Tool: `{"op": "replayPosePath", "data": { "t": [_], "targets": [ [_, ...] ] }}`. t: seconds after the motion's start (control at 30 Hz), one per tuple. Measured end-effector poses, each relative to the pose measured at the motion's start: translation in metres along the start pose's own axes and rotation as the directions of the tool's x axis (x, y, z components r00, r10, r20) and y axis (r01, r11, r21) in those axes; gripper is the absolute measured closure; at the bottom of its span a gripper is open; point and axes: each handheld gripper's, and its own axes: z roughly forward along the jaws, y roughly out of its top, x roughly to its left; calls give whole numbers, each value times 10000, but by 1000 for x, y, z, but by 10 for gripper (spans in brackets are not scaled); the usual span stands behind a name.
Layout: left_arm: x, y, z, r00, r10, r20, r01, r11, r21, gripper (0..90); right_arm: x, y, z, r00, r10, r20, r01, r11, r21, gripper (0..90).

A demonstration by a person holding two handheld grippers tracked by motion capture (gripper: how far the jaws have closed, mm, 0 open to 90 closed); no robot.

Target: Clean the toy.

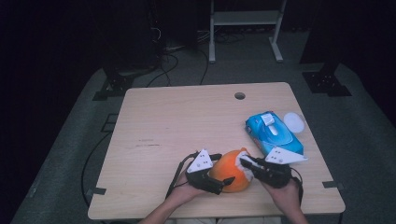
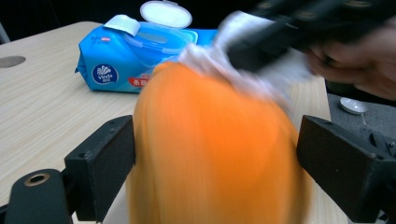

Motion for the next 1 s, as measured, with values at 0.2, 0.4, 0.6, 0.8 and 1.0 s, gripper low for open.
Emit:
{"op": "replayPosePath", "data": {
  "t": [0.2,0.4,0.6,0.8,1.0],
  "targets": [
    [1,-4,-4,9983,428,-387,-411,9981,451,284,15,4,7,9977,-677,-63,678,9976,145,783],
    [14,-11,-9,9993,0,-373,18,9988,481,320,-9,-11,4,9982,134,593,-164,9986,501,783],
    [11,-10,-9,9987,267,-442,-243,9982,553,340,9,-4,6,9995,-136,-294,137,9999,49,781],
    [10,-11,-8,9984,247,-505,-225,9988,426,361,-11,-13,7,9967,797,170,-803,9961,354,780],
    [0,-6,-6,9917,1118,-629,-1102,9935,285,380,-13,-8,2,9937,1113,117,-1112,9937,-117,778]
  ]
}}
